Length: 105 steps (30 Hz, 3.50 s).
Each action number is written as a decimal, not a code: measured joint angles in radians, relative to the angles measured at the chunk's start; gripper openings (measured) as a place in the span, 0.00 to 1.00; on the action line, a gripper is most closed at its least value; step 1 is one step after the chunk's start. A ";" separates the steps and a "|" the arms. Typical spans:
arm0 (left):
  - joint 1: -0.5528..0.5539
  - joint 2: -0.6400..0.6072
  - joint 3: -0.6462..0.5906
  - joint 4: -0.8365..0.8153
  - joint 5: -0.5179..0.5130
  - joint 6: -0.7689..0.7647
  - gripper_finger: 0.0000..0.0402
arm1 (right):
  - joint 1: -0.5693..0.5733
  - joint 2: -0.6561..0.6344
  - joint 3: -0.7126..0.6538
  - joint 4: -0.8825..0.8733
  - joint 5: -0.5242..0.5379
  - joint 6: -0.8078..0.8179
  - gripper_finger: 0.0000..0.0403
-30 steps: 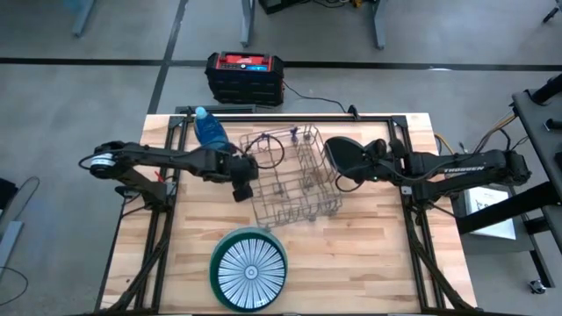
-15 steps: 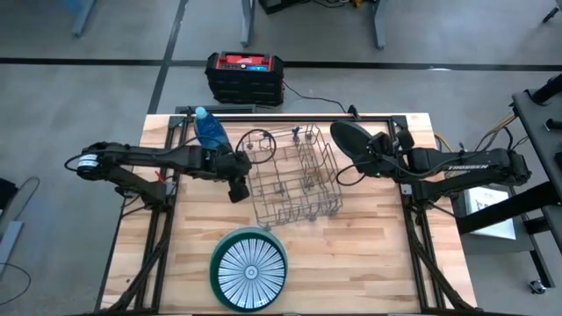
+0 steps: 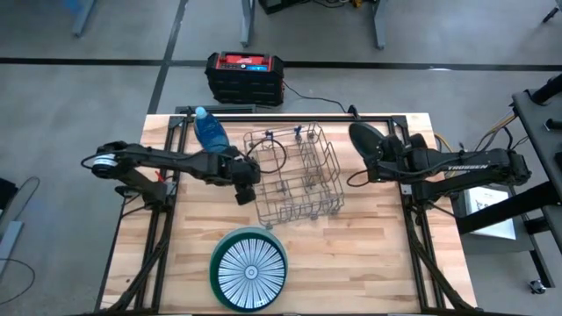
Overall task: Sort dishes
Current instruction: Put the blue plate into the gray dishwasher rack
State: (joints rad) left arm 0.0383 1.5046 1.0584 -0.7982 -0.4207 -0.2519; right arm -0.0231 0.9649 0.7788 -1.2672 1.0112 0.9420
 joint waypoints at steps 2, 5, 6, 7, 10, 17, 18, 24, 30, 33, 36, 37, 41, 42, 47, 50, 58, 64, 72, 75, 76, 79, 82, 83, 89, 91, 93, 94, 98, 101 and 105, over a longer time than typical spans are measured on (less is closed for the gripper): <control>0.001 0.008 0.000 0.001 -0.055 0.003 0.39 | 0.000 0.000 0.000 -0.015 0.001 0.017 0.04; 0.005 0.011 0.000 0.009 -0.129 0.010 0.39 | 0.000 0.000 0.000 -0.013 0.002 0.018 0.04; 0.006 0.011 0.000 0.014 -0.141 0.018 0.39 | 0.000 0.000 0.000 -0.012 0.002 0.018 0.04; 0.007 0.011 0.000 0.021 -0.150 0.027 0.39 | 0.000 0.000 0.000 -0.012 0.002 0.018 0.04; 0.015 0.010 0.000 0.054 -0.157 0.062 0.39 | 0.000 -0.001 -0.001 -0.012 0.002 0.018 0.04; 0.065 0.010 -0.001 0.164 -0.157 0.190 0.39 | 0.000 -0.002 -0.001 -0.011 0.002 0.015 0.04; 0.078 0.010 0.000 0.189 -0.157 0.217 0.39 | 0.000 -0.002 -0.001 -0.011 0.002 0.014 0.04; 0.182 0.010 0.000 0.305 -0.158 0.366 0.39 | -0.001 -0.002 -0.001 -0.009 0.002 0.010 0.04; 0.248 -0.031 0.000 0.297 -0.138 0.405 0.39 | -0.001 -0.002 -0.001 -0.011 -0.027 0.006 0.04; 0.228 -0.082 0.000 0.274 -0.002 0.396 0.39 | 0.000 -0.002 -0.002 -0.011 -0.050 0.002 0.04; 0.193 -0.133 0.000 0.285 0.277 0.379 0.39 | -0.001 -0.002 -0.002 -0.011 -0.050 0.002 0.04; 0.176 -0.145 0.000 0.299 0.377 0.374 0.39 | -0.001 -0.002 -0.002 -0.011 -0.050 0.002 0.04; 0.051 -0.151 0.001 0.308 0.523 0.380 0.39 | -0.001 -0.002 -0.002 -0.011 -0.050 0.003 0.04; 0.016 -0.144 0.001 0.310 0.524 0.393 0.39 | -0.001 -0.002 -0.002 -0.011 -0.049 0.003 0.04; -0.126 -0.134 0.010 0.349 0.469 0.390 0.39 | -0.001 -0.002 -0.002 -0.010 -0.048 0.002 0.04; -0.183 -0.136 0.012 0.403 0.441 0.365 0.39 | -0.001 -0.002 -0.002 -0.008 -0.047 0.002 0.04; -0.265 -0.028 0.012 0.519 0.392 0.293 0.39 | -0.001 -0.002 -0.002 -0.007 -0.047 0.002 0.04; -0.269 0.056 0.011 0.550 0.393 0.243 0.39 | -0.001 -0.002 -0.002 -0.007 -0.048 0.001 0.04; -0.261 0.107 0.011 0.544 0.358 0.180 0.39 | -0.001 -0.002 -0.002 -0.006 -0.050 0.000 0.04; -0.256 0.119 0.013 0.531 0.311 0.159 0.39 | -0.001 -0.002 -0.002 -0.006 -0.050 -0.001 0.04; -0.253 0.120 0.013 0.528 0.307 0.158 0.39 | -0.001 -0.002 -0.002 -0.006 -0.050 -0.001 0.04; -0.243 0.121 0.014 0.525 0.304 0.157 0.39 | -0.001 -0.002 -0.002 -0.006 -0.050 -0.001 0.04; -0.237 0.118 0.013 0.518 0.287 0.158 0.39 | -0.001 -0.002 -0.002 -0.006 -0.050 -0.001 0.04; -0.236 0.117 0.013 0.515 0.281 0.159 0.39 | -0.001 -0.002 -0.002 -0.006 -0.050 -0.001 0.04; -0.227 0.113 0.013 0.438 0.220 0.141 0.39 | -0.001 -0.002 -0.002 -0.005 -0.050 -0.003 0.04; -0.221 0.117 0.006 0.403 0.202 0.136 0.39 | -0.001 -0.002 -0.002 -0.005 -0.050 -0.003 0.04; -0.219 0.117 0.007 0.416 0.201 0.135 0.39 | -0.001 -0.002 -0.002 -0.005 -0.050 -0.004 0.04; -0.219 0.115 0.008 0.422 0.201 0.133 0.39 | -0.001 -0.002 -0.002 -0.005 -0.050 -0.003 0.04; -0.220 0.115 0.009 0.435 0.217 0.126 0.39 | -0.001 -0.002 -0.002 -0.005 -0.051 -0.002 0.04; -0.224 0.095 0.009 0.440 0.224 0.116 0.39 | -0.001 0.000 -0.002 0.012 -0.050 -0.003 0.04; -0.225 0.054 0.009 0.442 0.225 0.115 0.39 | -0.004 0.002 -0.016 0.085 -0.032 -0.059 0.04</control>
State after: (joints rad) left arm -0.1871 1.5583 1.0672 -0.3561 -0.1959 -0.1370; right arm -0.0267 0.9665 0.7628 -1.1821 0.9789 0.8834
